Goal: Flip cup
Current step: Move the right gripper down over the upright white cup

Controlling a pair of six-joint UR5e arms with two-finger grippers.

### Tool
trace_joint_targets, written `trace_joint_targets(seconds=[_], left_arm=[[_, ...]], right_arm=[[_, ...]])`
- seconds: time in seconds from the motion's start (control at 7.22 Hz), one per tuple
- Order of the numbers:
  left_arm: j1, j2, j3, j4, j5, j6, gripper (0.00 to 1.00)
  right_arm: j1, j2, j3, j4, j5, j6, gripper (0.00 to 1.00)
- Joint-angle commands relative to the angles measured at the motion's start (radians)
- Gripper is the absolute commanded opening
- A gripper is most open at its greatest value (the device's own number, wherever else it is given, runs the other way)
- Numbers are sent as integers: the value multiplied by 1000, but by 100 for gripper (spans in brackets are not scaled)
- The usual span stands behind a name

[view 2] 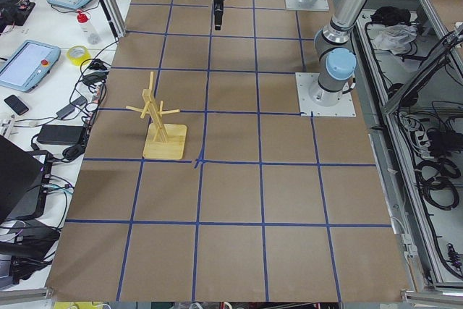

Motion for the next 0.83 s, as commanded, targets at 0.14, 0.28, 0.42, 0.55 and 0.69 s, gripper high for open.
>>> trace_joint_targets(seconds=[0.14, 0.28, 0.42, 0.55, 0.69], left_arm=[[0, 0, -2, 0, 0, 0, 100], [0, 0, -3, 1, -1, -2, 100], [0, 0, -5, 1, -1, -2, 100], [0, 0, -5, 1, -1, -2, 100], [0, 0, -5, 1, -1, -2, 100]], right_arm=[[-3, 1, 6, 10, 0, 11, 100], [-3, 5, 20, -1, 1, 15, 100], [-8, 8, 24, -5, 0, 9, 100], [-23, 8, 25, -4, 0, 9, 100], [-26, 9, 28, 13, -3, 14, 100]])
